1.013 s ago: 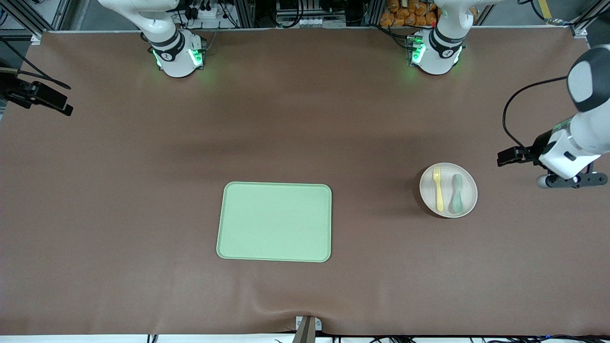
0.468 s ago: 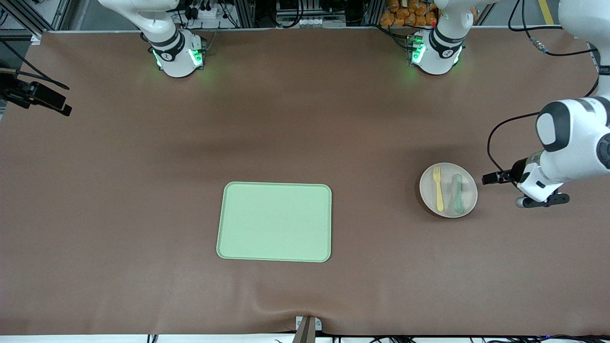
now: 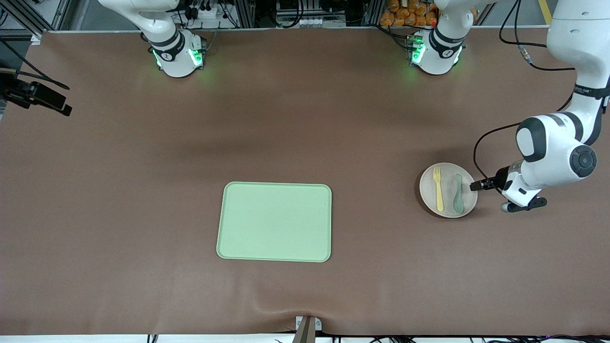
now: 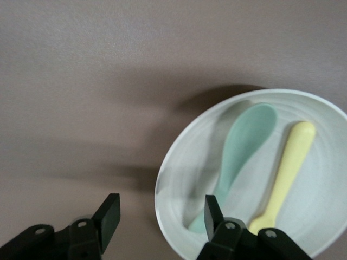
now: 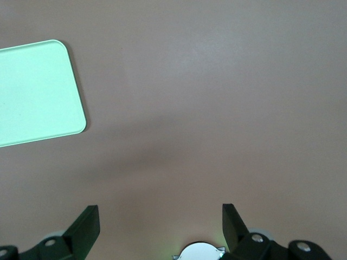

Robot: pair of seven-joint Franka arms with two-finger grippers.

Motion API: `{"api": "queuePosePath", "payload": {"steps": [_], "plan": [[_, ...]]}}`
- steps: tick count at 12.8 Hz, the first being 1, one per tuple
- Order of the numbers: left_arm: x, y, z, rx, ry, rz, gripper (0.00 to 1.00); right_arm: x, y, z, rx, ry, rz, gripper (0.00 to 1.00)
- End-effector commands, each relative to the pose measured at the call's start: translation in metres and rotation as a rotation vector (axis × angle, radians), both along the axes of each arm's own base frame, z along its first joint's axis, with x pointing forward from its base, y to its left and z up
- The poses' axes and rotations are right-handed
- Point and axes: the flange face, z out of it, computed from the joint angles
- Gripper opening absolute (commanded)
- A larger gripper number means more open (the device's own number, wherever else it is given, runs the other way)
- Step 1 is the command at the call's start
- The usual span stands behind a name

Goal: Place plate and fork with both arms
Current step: 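Close the left gripper on the white plate's rim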

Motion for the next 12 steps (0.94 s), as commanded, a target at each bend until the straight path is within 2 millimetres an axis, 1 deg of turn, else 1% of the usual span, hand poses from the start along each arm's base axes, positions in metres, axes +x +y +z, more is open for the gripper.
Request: {"api": "queuePosePath", "payload": {"steps": [1,5,8,9,10,12], "plan": [[0.000,0.002,-0.015,-0.020,-0.012,0.011,0.67,0.000,-0.001,0.005,-0.003,0.001,0.000,1.00],[0.000,0.004,-0.024,-0.054,0.000,0.057,0.53,0.000,-0.001,0.004,-0.003,0.001,0.000,1.00],[-0.001,0.005,-0.031,-0.056,0.010,0.059,0.45,0.001,-0.002,0.004,-0.003,-0.002,-0.001,1.00],[-0.001,0.005,-0.033,-0.059,0.011,0.060,0.36,0.000,-0.002,0.004,-0.003,0.000,-0.001,1.00],[-0.001,0.005,-0.036,-0.061,0.016,0.063,0.20,0.000,-0.002,0.005,-0.003,0.001,-0.001,1.00],[-0.001,0.004,-0.038,-0.074,0.019,0.075,0.00,0.001,-0.003,0.004,-0.003,0.000,-0.003,1.00]]}}
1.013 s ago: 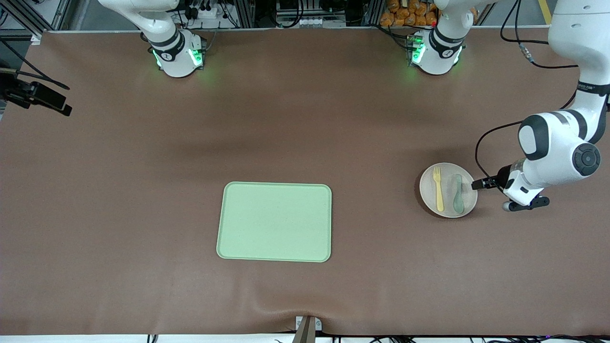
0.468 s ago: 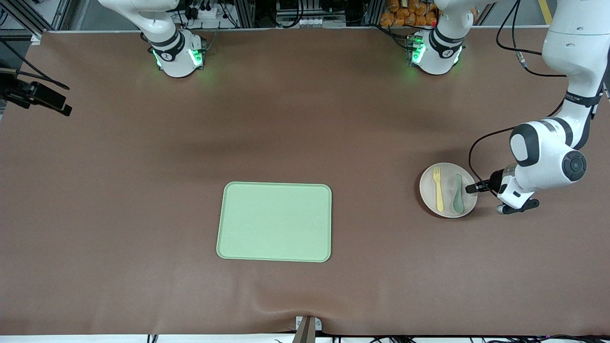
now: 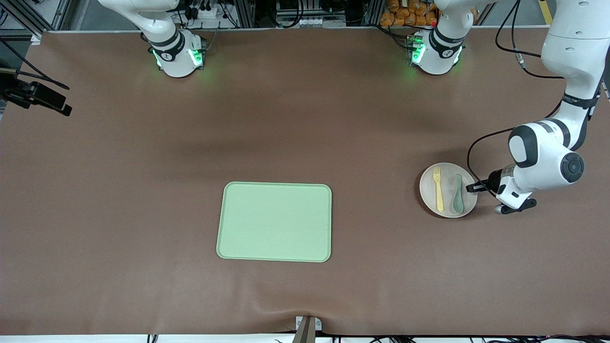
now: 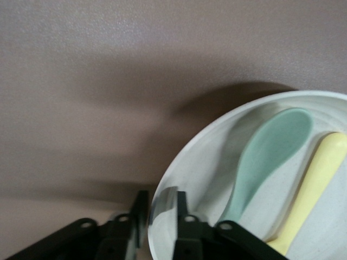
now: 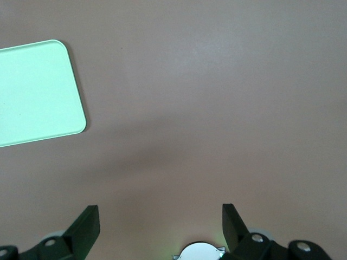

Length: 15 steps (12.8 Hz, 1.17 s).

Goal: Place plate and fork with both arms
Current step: 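Close the left gripper on the white plate's rim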

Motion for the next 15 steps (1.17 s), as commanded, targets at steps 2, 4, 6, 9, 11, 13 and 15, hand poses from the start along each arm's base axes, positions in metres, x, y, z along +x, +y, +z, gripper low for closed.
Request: {"api": "queuePosePath", "payload": {"steps": [2,4,6,9,11,13,15], "plan": [[0.002,-0.002,-0.003,-0.032,-0.004,0.007,0.00,0.000,-0.001,0.004,-0.003,0.003,-0.001,1.00],[0.002,-0.008,-0.001,-0.037,-0.001,-0.006,0.00,0.001,-0.002,0.003,-0.003,0.001,-0.001,1.00],[0.006,-0.029,0.011,-0.057,-0.001,-0.040,0.00,0.000,-0.002,0.005,-0.003,0.000,-0.002,1.00],[0.017,-0.058,0.042,-0.087,-0.054,-0.064,0.00,0.001,-0.003,0.004,-0.003,-0.002,-0.003,1.00],[0.026,-0.079,0.063,-0.111,-0.092,-0.071,0.00,0.000,-0.002,0.004,-0.003,0.001,-0.001,1.00],[0.036,-0.113,0.079,-0.143,-0.100,-0.118,0.00,0.001,-0.003,0.003,-0.003,0.001,-0.003,1.00],[0.041,-0.158,0.096,-0.181,-0.088,-0.176,0.00,0.000,-0.002,0.004,-0.003,0.001,-0.001,1.00]]}}
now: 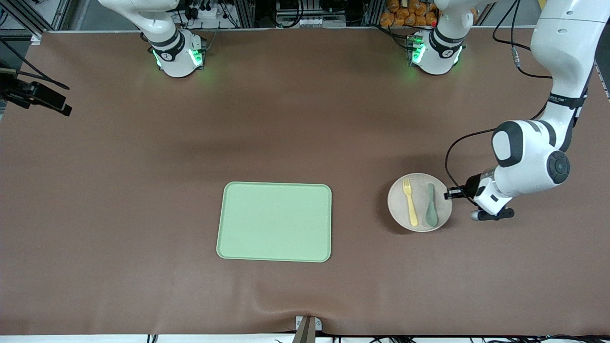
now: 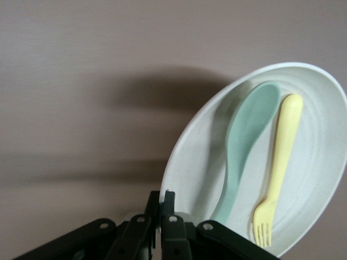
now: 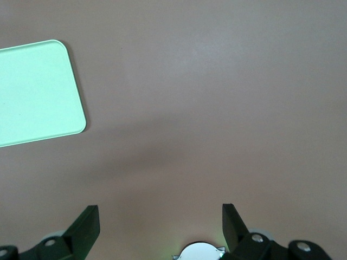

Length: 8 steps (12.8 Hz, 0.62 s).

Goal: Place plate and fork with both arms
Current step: 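Slide the plate with the left gripper onto the green mat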

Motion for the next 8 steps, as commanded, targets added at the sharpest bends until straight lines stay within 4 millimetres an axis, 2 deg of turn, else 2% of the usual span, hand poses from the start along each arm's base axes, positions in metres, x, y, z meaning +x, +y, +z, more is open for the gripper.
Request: {"api": "queuePosePath", "payload": {"steps": [1,5,7,8], "plan": [[0.007,-0.066,0.023,-0.064,0.003,-0.071,0.00,0.000,-0.002,0.004,-0.003,0.003,-0.001,1.00],[0.009,-0.168,0.029,-0.093,-0.001,-0.128,0.00,0.000,0.000,0.004,-0.003,0.002,0.002,1.00],[0.006,-0.217,0.025,-0.100,0.025,-0.098,0.00,0.001,-0.002,0.003,-0.003,0.001,-0.003,1.00],[0.011,-0.236,0.027,-0.112,0.028,-0.070,0.00,0.001,-0.004,0.003,-0.003,0.001,-0.006,1.00]]}}
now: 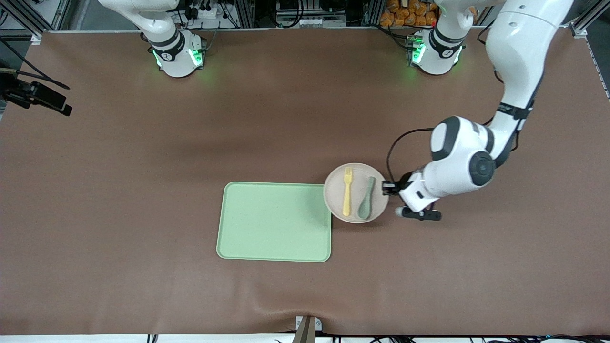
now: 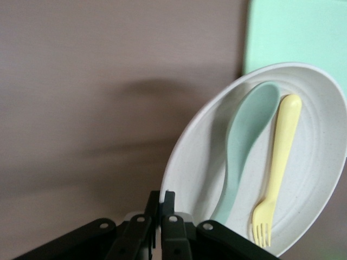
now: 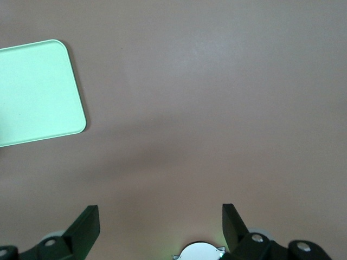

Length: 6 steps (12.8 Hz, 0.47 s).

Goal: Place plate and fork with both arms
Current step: 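Slide the plate with the left gripper onto the green mat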

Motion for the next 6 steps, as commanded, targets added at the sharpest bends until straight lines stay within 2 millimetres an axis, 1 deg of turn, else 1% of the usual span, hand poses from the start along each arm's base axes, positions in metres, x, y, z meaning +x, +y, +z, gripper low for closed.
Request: {"api": "queuePosePath", "payload": {"steps": [1,2,3,4,5,6], "plan": [[0.016,-0.046,-0.001,-0.041,0.034,0.071,0.00,0.000,-0.002,0.003,-0.003,0.005,-0.003,1.00],[0.012,-0.063,-0.009,-0.039,0.057,0.088,0.00,-0.001,-0.002,0.004,-0.003,0.007,-0.003,1.00],[0.006,-0.085,-0.013,-0.039,0.071,0.099,0.00,0.000,-0.003,0.003,-0.003,0.005,-0.004,1.00],[0.006,-0.100,-0.016,-0.042,0.075,0.109,0.00,0.001,-0.002,0.004,-0.003,0.001,-0.003,1.00],[0.011,-0.105,-0.018,-0.052,0.078,0.125,0.00,0.001,-0.001,0.003,-0.003,0.002,-0.001,1.00],[0.008,-0.117,-0.020,-0.057,0.081,0.124,0.00,0.000,0.000,0.003,-0.003,0.005,0.000,1.00]]}}
